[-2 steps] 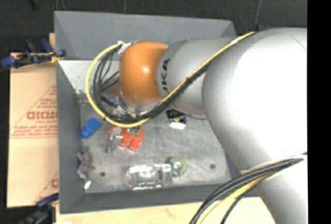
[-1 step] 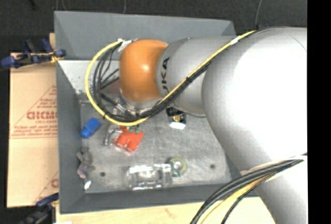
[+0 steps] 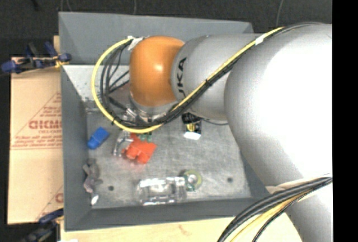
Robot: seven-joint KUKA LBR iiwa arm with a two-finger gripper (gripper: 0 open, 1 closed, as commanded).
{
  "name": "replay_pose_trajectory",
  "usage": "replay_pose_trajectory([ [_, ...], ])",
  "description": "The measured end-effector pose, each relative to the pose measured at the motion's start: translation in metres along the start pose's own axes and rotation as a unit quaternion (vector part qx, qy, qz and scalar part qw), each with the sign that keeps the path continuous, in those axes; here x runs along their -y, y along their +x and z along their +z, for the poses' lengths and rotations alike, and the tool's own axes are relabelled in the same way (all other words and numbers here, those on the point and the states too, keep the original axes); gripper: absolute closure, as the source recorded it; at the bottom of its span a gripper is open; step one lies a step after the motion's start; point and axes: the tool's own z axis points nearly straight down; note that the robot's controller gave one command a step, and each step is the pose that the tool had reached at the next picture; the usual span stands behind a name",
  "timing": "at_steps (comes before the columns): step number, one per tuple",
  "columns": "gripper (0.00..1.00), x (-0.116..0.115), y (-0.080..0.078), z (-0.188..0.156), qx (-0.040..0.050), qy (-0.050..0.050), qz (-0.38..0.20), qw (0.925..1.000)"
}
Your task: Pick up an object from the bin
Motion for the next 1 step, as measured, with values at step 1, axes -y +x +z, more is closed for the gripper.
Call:
replay_pose_trajectory([
  [1,1.0,-0.0176,0.0316,-0.133,0.0015,-0.001,0.0,1.0],
])
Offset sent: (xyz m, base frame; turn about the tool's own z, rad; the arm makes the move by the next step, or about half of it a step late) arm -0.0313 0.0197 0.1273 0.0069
